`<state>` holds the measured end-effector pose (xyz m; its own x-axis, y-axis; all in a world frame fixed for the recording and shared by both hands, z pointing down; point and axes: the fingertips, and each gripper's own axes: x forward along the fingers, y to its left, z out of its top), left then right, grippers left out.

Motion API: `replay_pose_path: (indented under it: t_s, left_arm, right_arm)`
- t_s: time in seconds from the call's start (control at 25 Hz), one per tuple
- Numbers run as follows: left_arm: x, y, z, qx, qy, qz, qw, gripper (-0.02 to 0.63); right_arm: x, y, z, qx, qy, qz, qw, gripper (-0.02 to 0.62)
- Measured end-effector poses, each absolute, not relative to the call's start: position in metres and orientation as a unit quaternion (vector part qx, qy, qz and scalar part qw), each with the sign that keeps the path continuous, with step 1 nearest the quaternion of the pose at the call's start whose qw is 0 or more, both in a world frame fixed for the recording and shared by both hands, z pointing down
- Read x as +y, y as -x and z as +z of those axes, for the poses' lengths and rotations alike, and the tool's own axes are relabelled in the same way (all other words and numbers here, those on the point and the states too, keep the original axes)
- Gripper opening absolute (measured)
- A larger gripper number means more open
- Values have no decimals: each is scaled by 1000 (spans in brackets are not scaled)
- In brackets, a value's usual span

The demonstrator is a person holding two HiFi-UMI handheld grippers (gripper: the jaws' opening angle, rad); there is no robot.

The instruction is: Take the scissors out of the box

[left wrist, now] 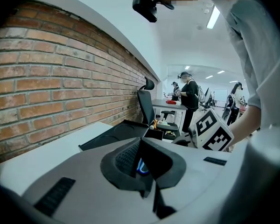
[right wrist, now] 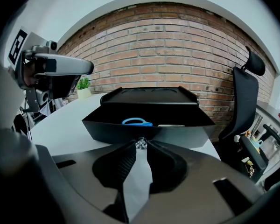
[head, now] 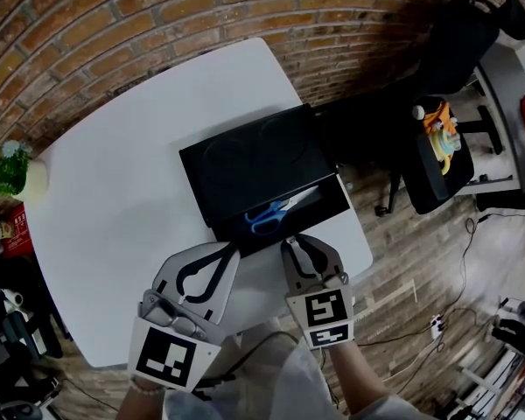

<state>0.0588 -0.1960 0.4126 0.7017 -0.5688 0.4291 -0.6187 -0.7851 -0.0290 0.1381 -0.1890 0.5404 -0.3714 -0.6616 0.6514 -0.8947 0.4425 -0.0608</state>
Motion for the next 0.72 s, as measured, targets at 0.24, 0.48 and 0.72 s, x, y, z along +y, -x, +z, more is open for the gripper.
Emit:
replay_pose_path:
  t_s: [0.24,0.48,0.72]
  left_arm:
    - [-197,-63,414,-316,-923,213,55,17]
    - [-200,-73,417,-306,-925,219,52,17]
    - [-201,-86,424,-291,-926,233,54,17]
  right_arm:
    - [-179,-141,541,-798,-489,212,282,94]
    - [-172,-146,541,-795,-491,216,284,94]
    - [-165,-149,541,-793,-493,216,287,94]
